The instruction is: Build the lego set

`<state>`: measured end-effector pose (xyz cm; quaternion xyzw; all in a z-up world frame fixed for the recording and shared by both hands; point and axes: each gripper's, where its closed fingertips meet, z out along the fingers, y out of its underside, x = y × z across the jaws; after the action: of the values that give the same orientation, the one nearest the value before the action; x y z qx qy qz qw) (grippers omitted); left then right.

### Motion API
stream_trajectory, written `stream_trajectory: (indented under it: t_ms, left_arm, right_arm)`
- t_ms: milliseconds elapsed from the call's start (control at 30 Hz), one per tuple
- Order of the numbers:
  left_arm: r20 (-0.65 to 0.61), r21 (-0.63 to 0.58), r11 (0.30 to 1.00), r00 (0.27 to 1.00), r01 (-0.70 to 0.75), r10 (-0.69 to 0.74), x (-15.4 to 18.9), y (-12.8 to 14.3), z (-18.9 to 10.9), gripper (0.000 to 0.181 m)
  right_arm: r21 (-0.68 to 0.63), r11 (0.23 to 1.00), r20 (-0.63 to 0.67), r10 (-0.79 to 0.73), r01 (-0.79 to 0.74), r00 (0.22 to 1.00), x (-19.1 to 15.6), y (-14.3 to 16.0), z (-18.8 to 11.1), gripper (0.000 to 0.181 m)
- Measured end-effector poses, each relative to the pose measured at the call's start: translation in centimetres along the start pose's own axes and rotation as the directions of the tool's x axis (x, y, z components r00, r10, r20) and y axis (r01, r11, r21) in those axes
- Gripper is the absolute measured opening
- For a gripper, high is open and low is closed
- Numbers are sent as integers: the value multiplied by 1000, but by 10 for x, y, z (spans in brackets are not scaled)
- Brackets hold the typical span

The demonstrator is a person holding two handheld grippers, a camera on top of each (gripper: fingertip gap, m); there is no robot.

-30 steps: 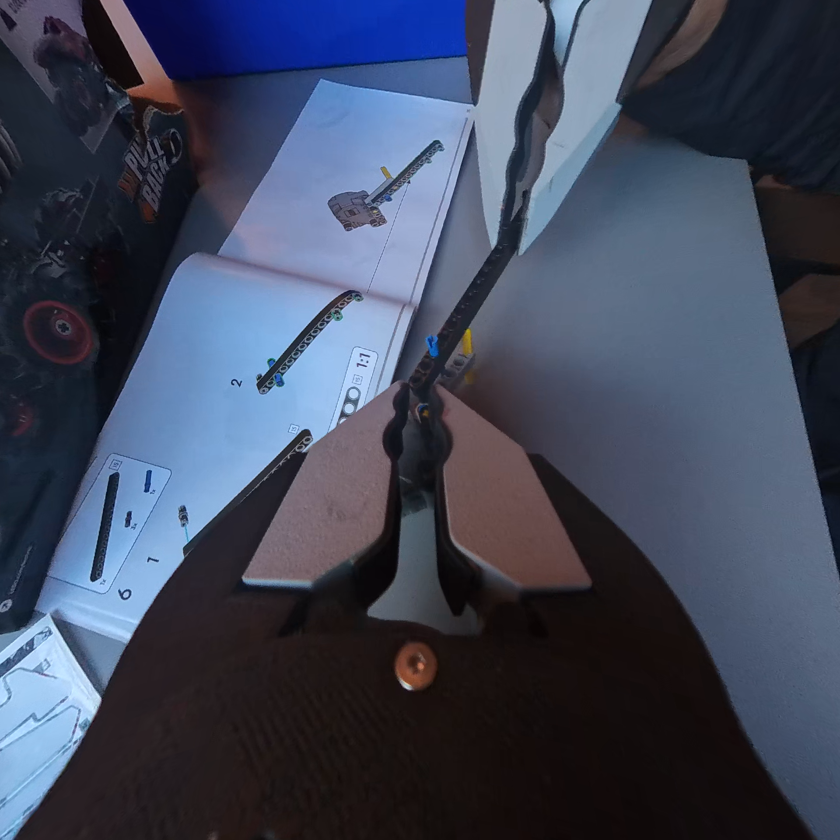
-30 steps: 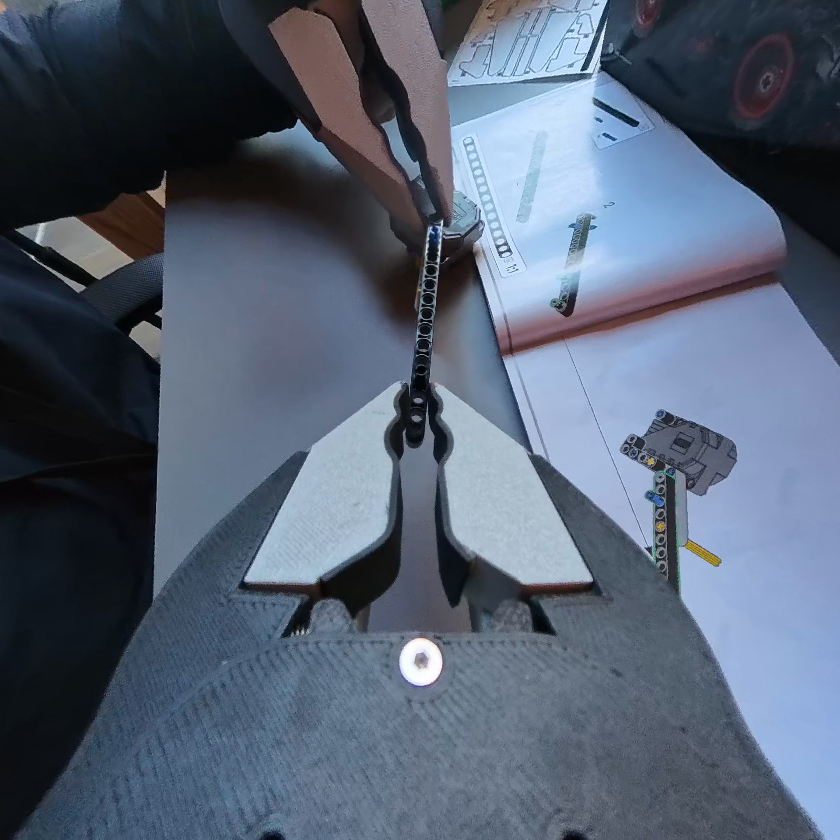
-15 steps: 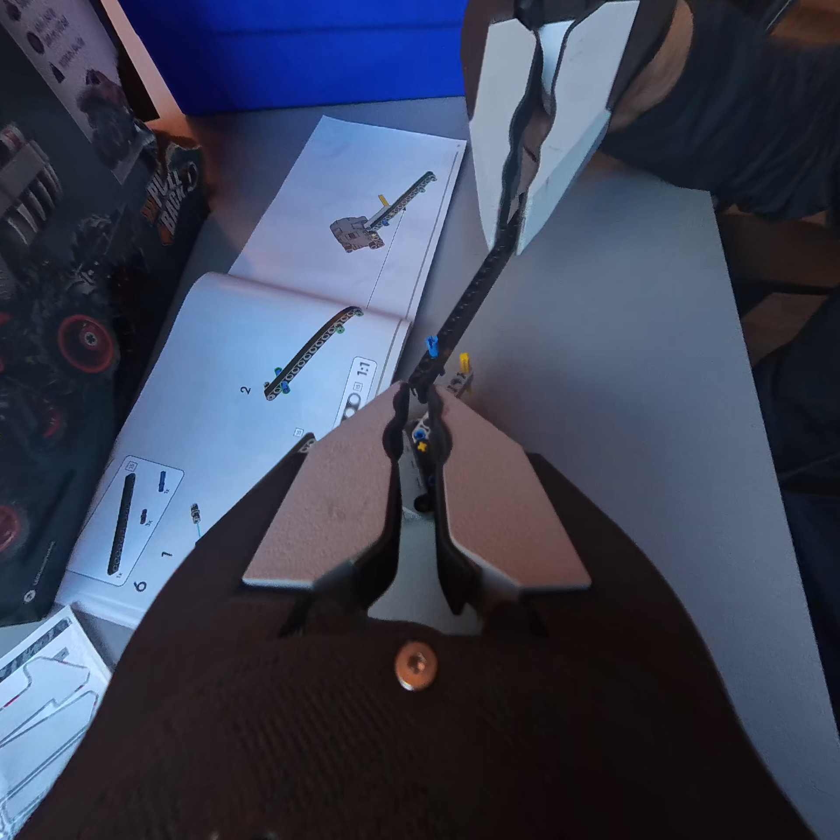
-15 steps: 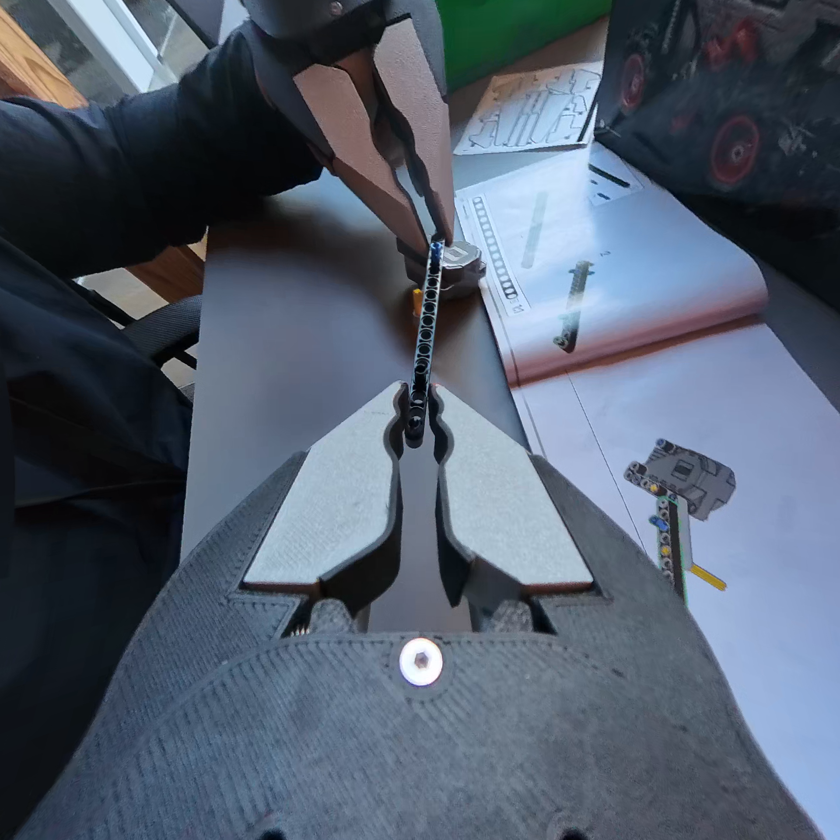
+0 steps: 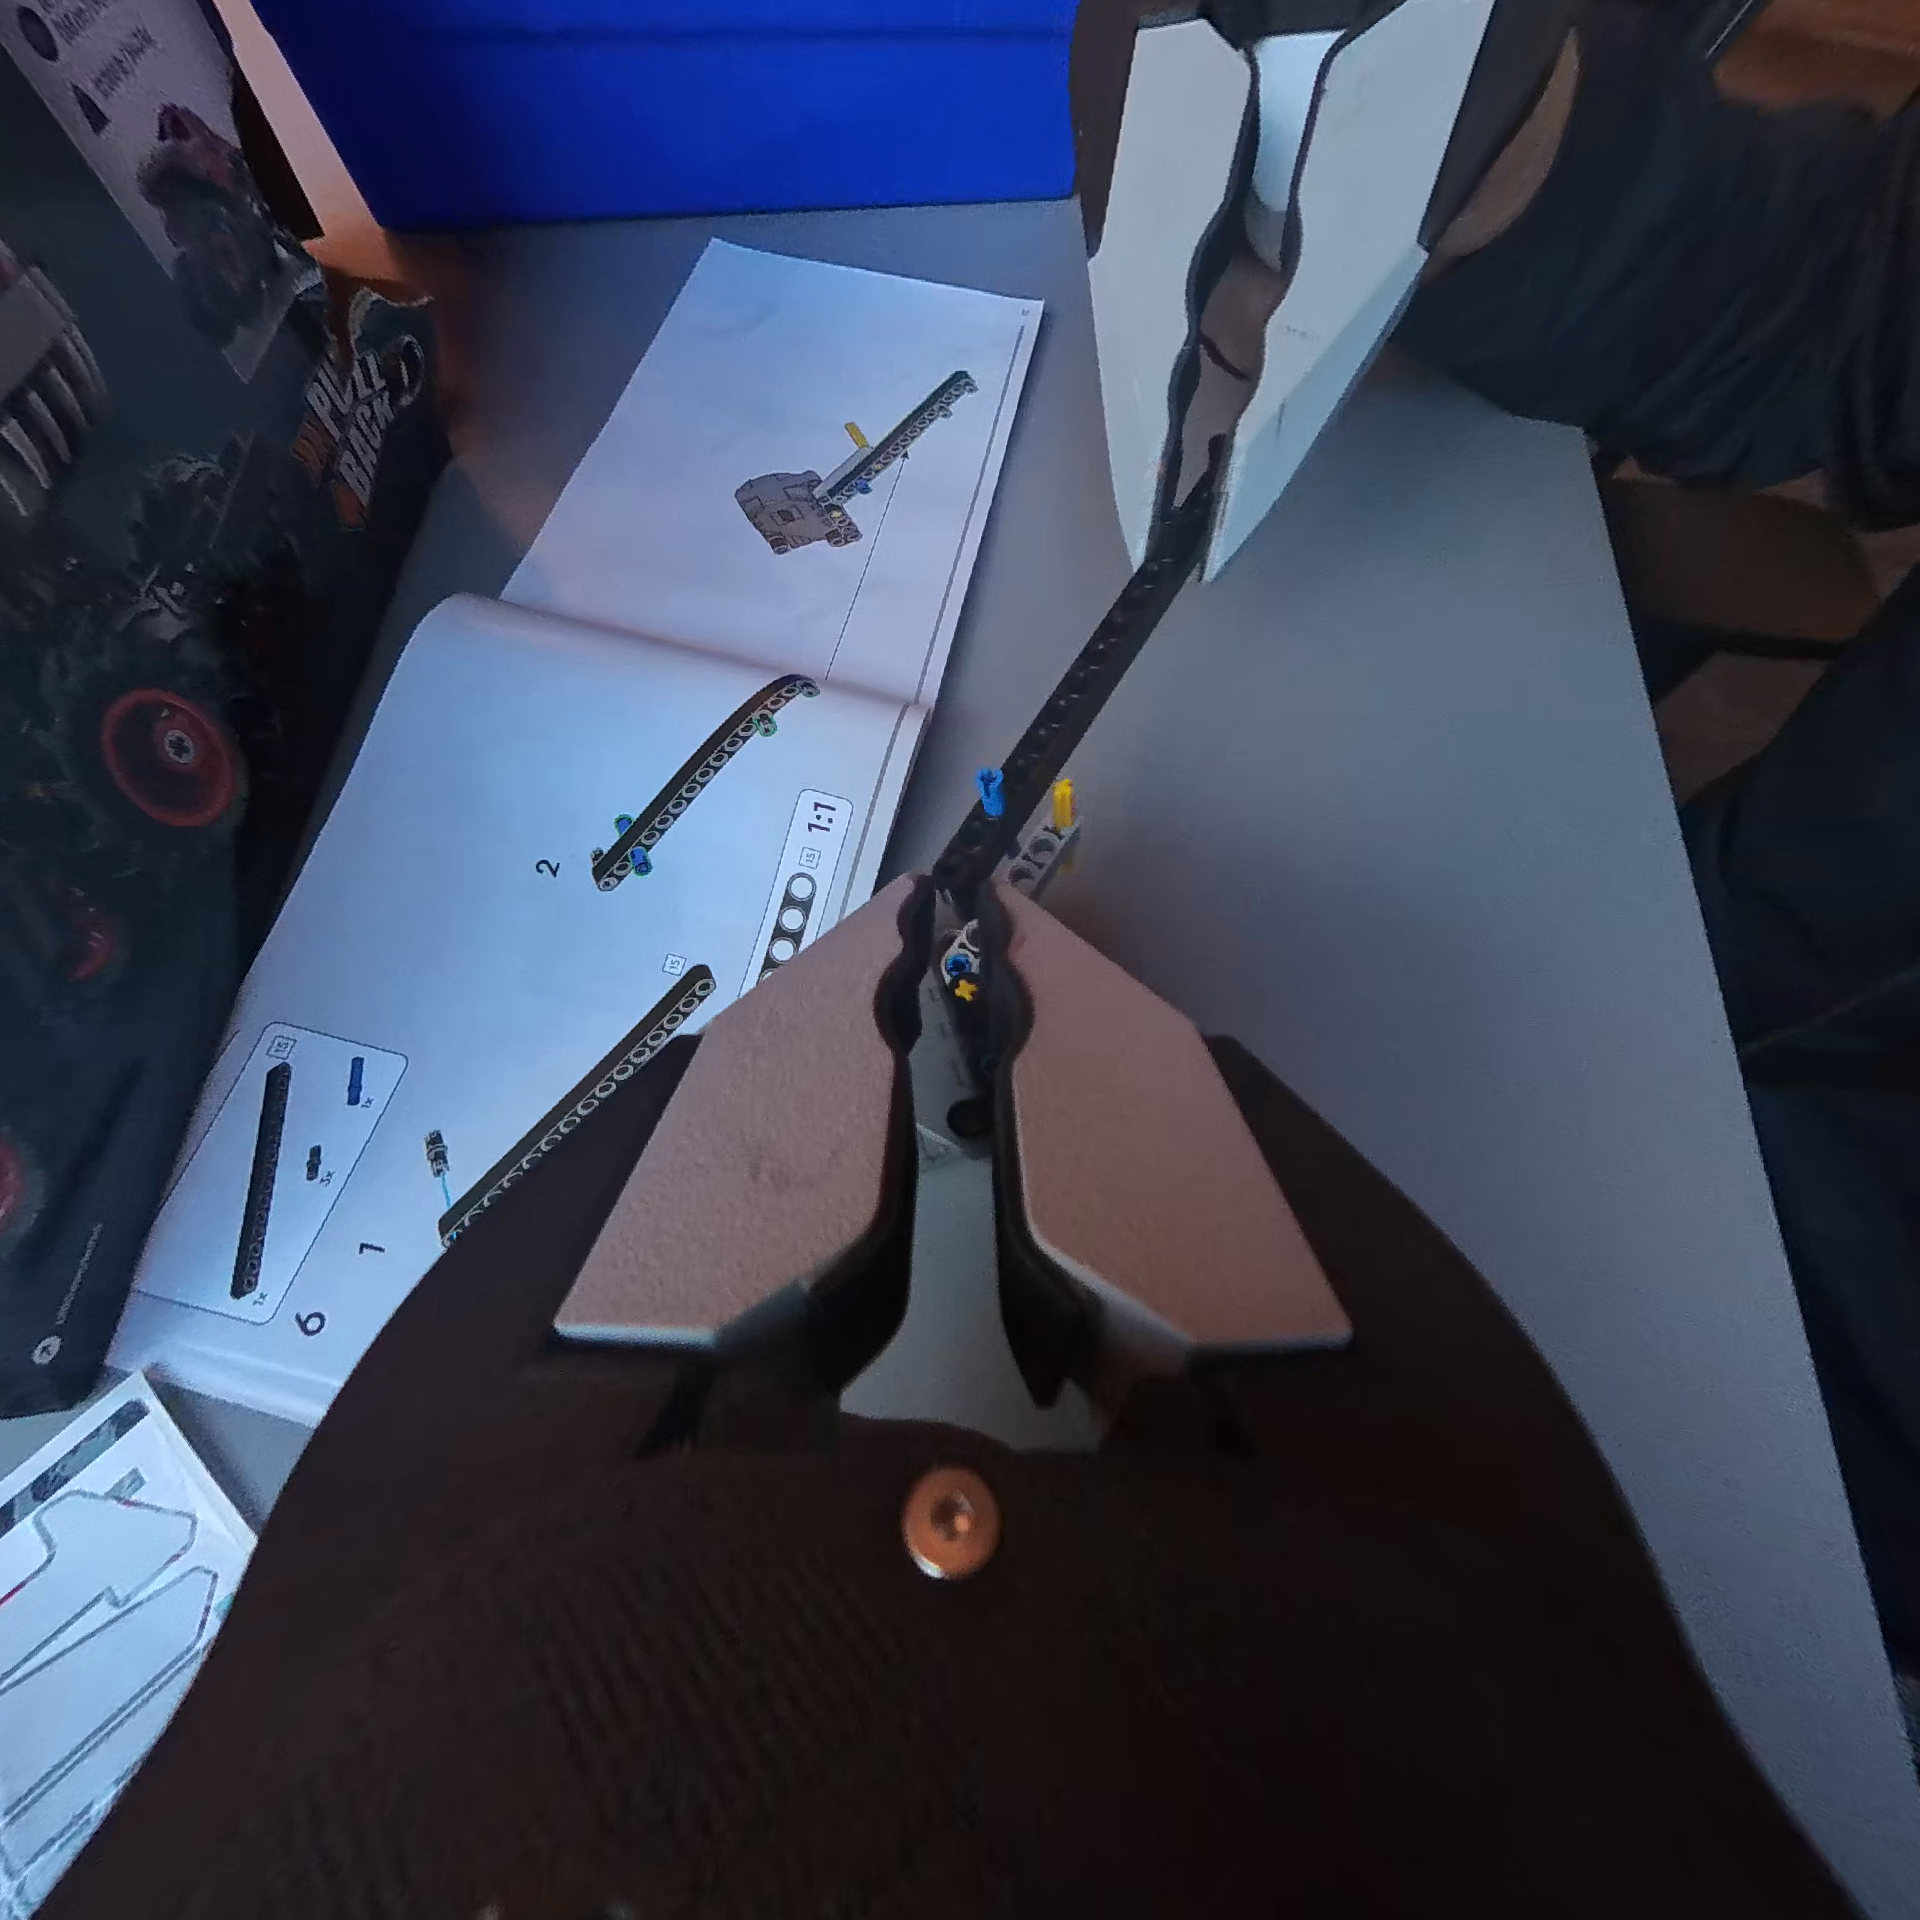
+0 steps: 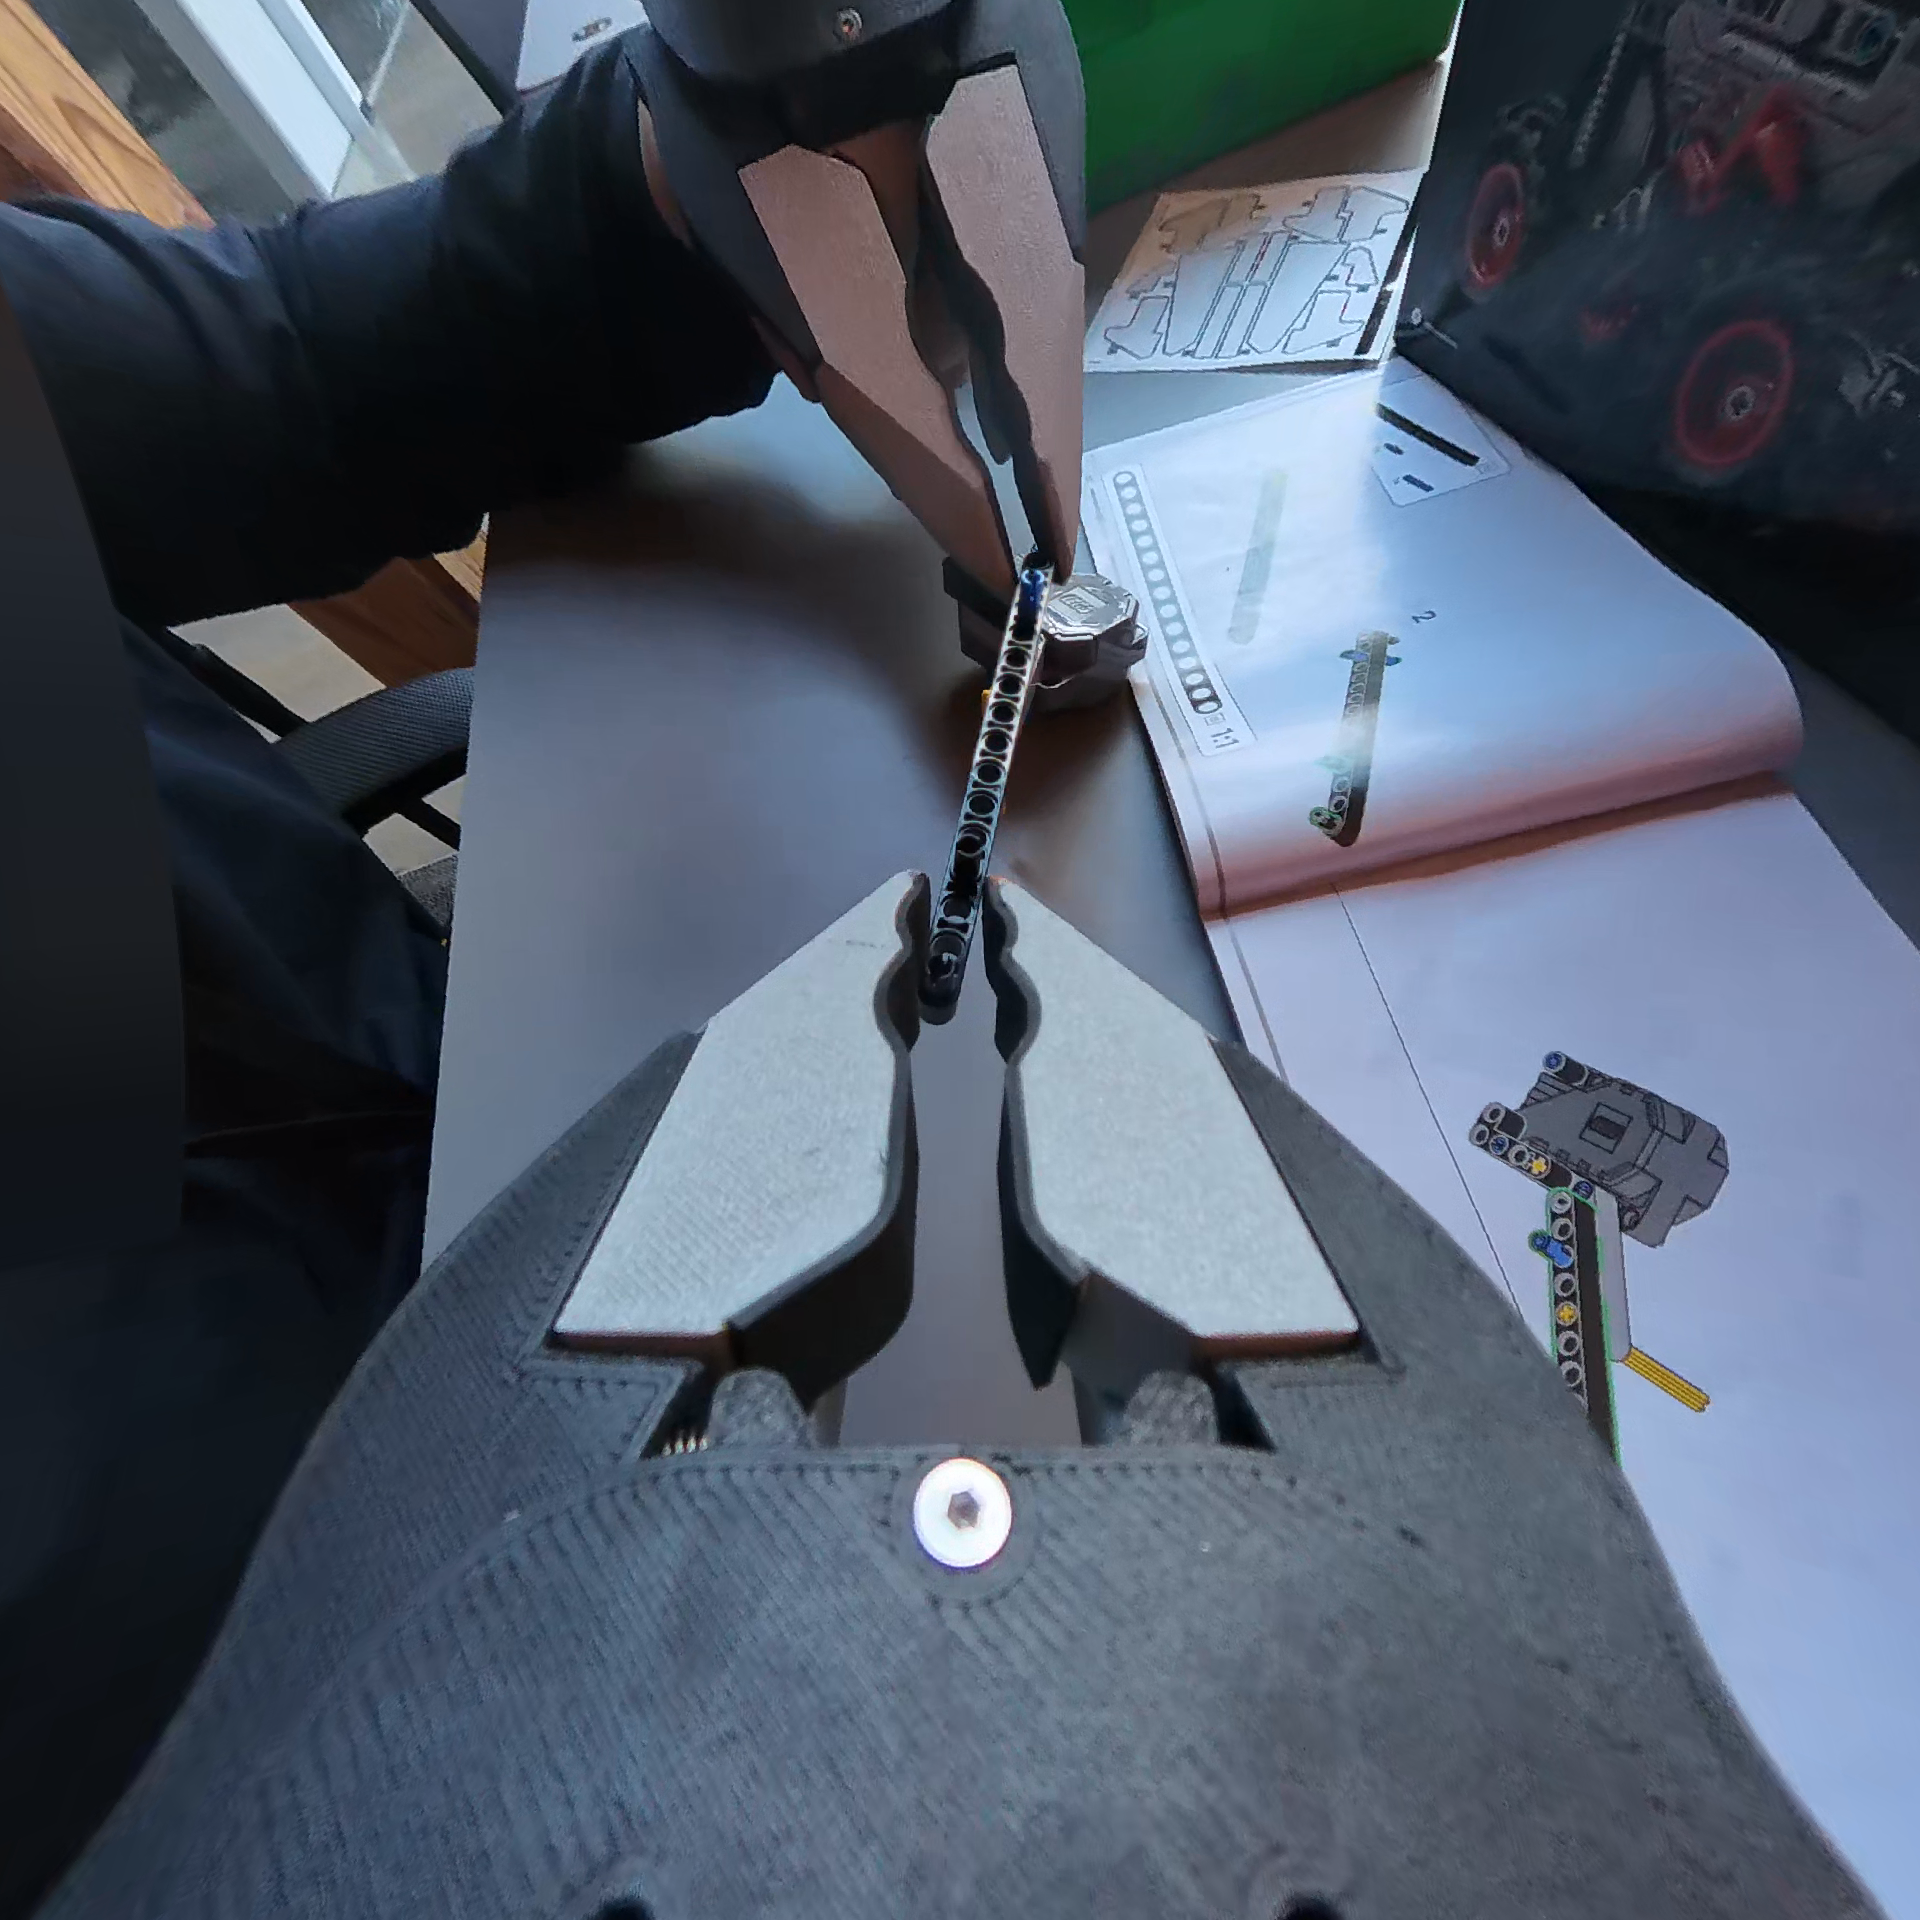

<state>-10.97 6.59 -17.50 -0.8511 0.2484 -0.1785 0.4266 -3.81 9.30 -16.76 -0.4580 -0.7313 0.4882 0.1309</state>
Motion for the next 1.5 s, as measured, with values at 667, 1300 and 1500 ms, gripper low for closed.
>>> stream_trajectory:
  t_ms: [667, 1300, 1500]
  left_arm:
    - [-18, -14, 1000, 1000, -3, 3, 2, 5, 2, 5]
    - [-12, -55, 998, 1000, -22, 21, 2, 15, 11, 5]
    - [-4, -64, 997, 999, -33, 33, 3, 15, 11, 5]
  right_arm:
    - [-15, 1000, 5, -23, 23, 1000, -5, 1, 2, 9]
    - [-98, 995, 42, -19, 23, 999, -9, 17, 8, 11]
    - [-78, 996, 25, -33, 35, 999, -6, 10, 5, 16]
